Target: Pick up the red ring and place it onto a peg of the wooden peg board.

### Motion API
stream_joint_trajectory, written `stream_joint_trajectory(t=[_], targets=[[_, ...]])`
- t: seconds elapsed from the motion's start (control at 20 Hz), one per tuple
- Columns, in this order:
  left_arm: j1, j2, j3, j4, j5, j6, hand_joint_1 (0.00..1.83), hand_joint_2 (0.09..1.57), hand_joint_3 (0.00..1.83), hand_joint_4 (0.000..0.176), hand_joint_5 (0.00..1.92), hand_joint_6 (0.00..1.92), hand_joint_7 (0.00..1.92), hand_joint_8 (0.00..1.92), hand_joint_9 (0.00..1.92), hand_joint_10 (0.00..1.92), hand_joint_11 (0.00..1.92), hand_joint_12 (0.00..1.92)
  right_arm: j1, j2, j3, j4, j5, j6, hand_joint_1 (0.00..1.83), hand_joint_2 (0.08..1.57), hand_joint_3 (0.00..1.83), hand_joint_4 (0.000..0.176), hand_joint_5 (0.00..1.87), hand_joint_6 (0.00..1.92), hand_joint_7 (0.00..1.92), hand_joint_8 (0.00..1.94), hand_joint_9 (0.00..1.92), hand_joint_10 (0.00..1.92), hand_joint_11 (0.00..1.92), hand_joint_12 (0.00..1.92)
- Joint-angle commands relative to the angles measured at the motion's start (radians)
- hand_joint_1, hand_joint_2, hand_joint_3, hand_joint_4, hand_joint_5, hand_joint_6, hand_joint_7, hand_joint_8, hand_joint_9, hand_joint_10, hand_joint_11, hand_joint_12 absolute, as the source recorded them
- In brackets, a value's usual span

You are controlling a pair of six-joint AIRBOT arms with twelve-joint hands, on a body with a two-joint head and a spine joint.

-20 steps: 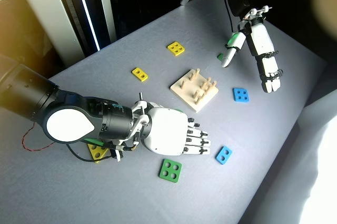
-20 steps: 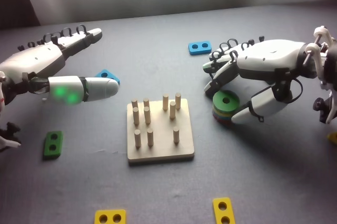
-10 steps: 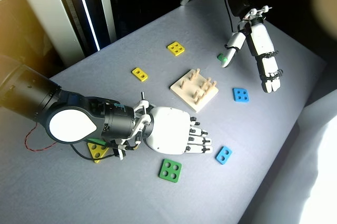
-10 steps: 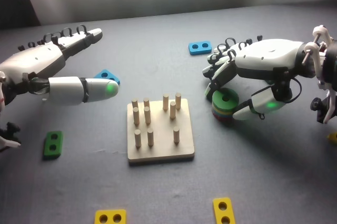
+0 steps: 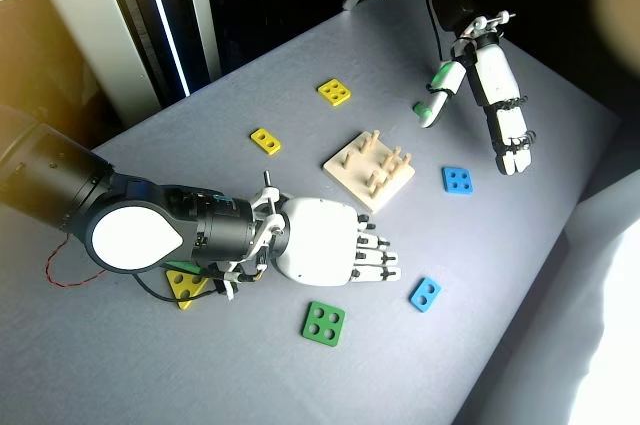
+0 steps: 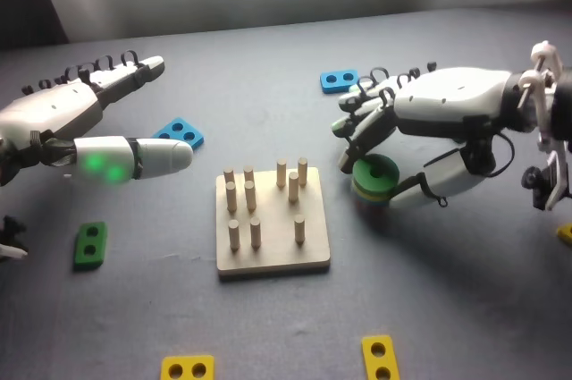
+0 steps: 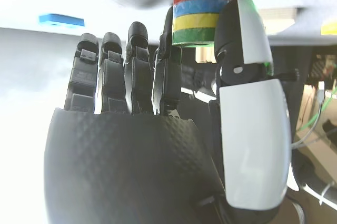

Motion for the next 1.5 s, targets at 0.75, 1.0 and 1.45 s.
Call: stream_joint_trajectory(t=[0.75,1.0,1.45], targets=[[-0.004,0.004,0.012,-0.006,-0.119,-0.004,0.25,0.93,0.01,0.154,0.0,0.0,0.0,0.0,0.0,0.0,0.0,0.0,0.129,0.022,-0.119,-0.141,0.189,0.054,1.11,1.15,0.0,0.0,0.91,1.12,0.44,0.0,0.18,0.0,0.0,0.47],[-0.02,0.001,0.017,0.0,-0.119,-0.004,0.25,0.93,0.0,0.168,0.0,0.0,0.0,0.0,0.0,0.0,0.0,0.0,0.14,0.011,-0.122,-0.163,0.198,0.063,1.15,1.13,0.0,0.0,0.95,1.05,0.46,0.01,0.2,0.01,0.0,0.23],[-0.031,0.0,0.021,0.003,-0.115,-0.004,0.25,0.92,0.0,0.159,0.0,0.0,0.0,0.0,0.0,0.0,0.0,0.0,0.148,-0.012,-0.118,-0.204,0.174,0.065,1.16,1.1,0.0,0.0,1.0,0.96,0.47,0.0,0.23,0.0,0.0,0.24]])
